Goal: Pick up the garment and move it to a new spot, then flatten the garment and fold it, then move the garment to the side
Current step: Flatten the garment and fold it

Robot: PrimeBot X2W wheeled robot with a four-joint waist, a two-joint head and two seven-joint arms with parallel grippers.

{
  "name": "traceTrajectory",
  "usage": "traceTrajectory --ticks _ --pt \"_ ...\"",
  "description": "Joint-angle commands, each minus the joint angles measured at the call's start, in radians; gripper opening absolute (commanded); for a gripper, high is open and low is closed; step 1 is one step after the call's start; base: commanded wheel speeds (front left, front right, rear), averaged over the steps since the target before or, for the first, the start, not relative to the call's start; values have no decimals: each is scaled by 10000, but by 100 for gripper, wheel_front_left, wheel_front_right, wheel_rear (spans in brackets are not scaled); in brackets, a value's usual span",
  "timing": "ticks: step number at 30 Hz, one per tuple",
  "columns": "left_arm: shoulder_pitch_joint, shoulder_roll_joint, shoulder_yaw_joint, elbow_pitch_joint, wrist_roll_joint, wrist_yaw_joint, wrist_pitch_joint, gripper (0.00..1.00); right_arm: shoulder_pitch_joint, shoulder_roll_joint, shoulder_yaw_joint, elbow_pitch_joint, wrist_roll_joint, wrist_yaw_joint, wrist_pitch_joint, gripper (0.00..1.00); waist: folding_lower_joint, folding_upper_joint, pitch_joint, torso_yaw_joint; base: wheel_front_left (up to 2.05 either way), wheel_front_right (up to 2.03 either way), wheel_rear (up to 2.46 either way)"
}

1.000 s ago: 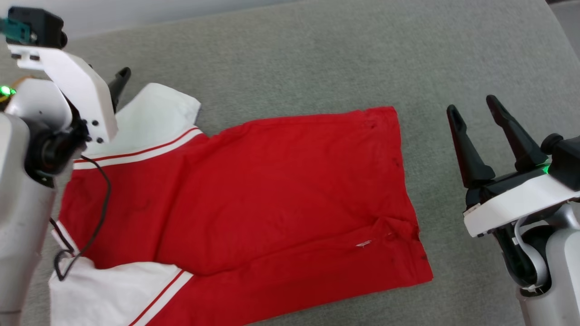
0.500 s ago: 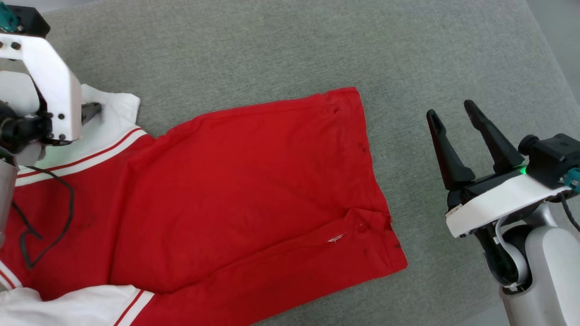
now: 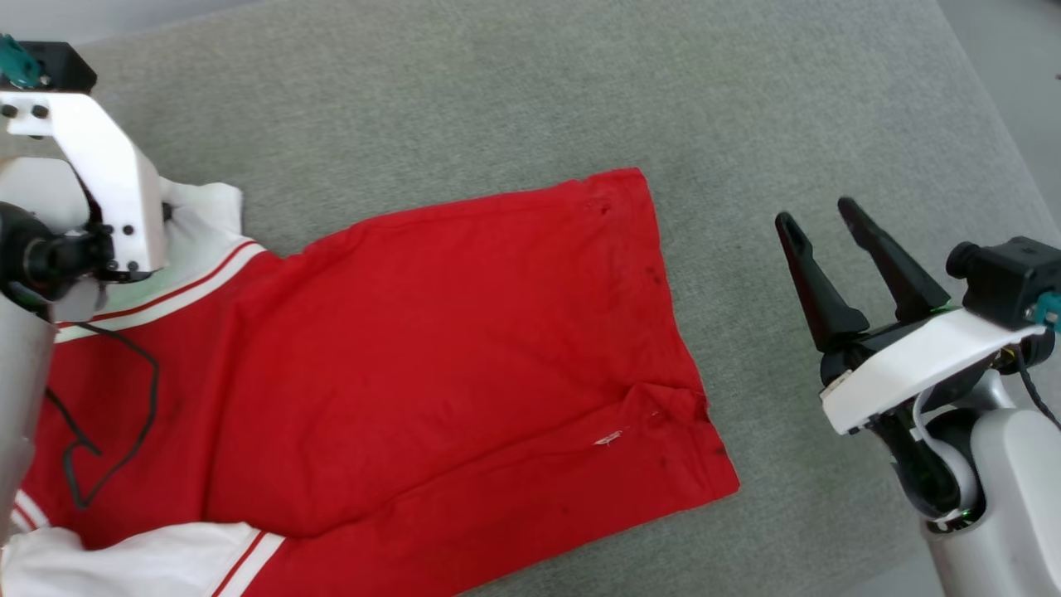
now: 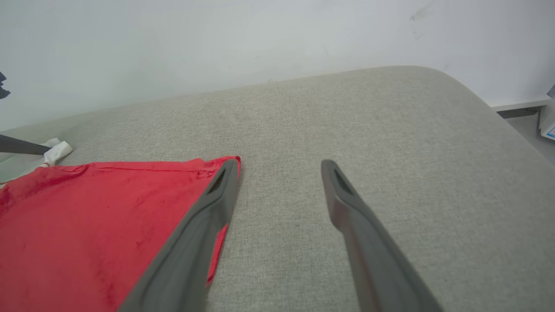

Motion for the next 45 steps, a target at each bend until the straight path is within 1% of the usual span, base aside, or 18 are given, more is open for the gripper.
traceTrajectory --ticks 1,4,8,12,16,19,23,27,28,31,32,33,34,37,39,40,41,45 --pt "441 -172 -149 233 40 -13 -138 0 -211 -161 -14 187 339 -3 306 100 0 0 -207 211 0 0 0" --pt "199 -306 -109 156 97 -2 -565 0 -491 -440 -104 563 938 -2 1027 100 0 0 -399 531 0 0 0" --pt "-171 -674 -141 -98 113 -128 -1074 0 -1060 -952 -139 1368 1672 -2 2635 100 0 0 -518 1124 0 0 0" --pt "-481 -931 -321 -461 246 -337 -1496 0 -1771 -1208 -107 2049 2369 -2 4409 100 0 0 -363 1769 0 0 0" --pt "-761 -1242 -563 -870 425 -448 -1869 0 -2526 -1389 -235 2657 2541 -2 5819 100 0 0 -124 2407 0 0 0" --pt "-868 -1380 -729 -1106 512 -504 -2084 0 -3016 -1384 -262 3013 2431 -2 6523 100 0 0 49 2792 0 0 0" --pt "-918 -1580 -891 -1344 532 -597 -2322 0 -3584 -1307 -228 3547 2218 -3 7111 100 0 0 248 3111 0 0 0" --pt "-861 -1666 -1012 -1393 497 -644 -2517 0 -3912 -1079 -71 4370 2143 -2 7726 100 0 0 344 3239 0 0 0" --pt "-861 -1666 -1012 -1393 497 -644 -2517 0 -3912 -1079 -71 4370 2143 -2 7726 100 0 0 344 3239 0 0 0" --pt "-846 -1690 -1078 -1386 470 -682 -2610 0 -3950 -906 96 4917 2115 -3 8238 100 0 0 387 3274 0 0 0" --pt "-846 -1679 -1090 -1368 457 -679 -2606 0 -3981 -881 160 5032 2078 -3 8385 62 0 0 395 3281 0 0 0" --pt "-849 -1677 -1097 -1345 439 -687 -2629 0 -3998 -889 217 5090 2033 -3 8429 28 0 0 401 3286 0 0 0" --pt "-863 -1668 -1102 -1324 442 -691 -2666 0 -4041 -883 231 5135 2071 -2 8462 0 0 0 406 3291 0 0 0" --pt "-870 -1671 -1104 -1229 416 -697 -2767 0 -4263 -946 322 5017 2099 -2 8305 0 0 0 373 3303 0 0 0" --pt "-737 -1678 -1046 -1105 333 -709 -2984 0 -4447 -1188 349 4703 1979 -2 7785 0 0 0 196 3319 0 0 0" --pt "-737 -1678 -1046 -1105 333 -709 -2984 0 -4447 -1188 349 4703 1979 -2 7785 0 0 0 196 3319 0 0 0" --pt "-590 -1690 -986 -1012 274 -710 -3171 0 -4471 -1380 409 4429 1871 -2 7393 0 0 0 18 3341 0 0 0" --pt "-342 -1641 -924 -1042 278 -675 -3521 0 -4249 -1662 571 4102 1724 -3 6963 0 0 0 -332 3387 0 0 0"
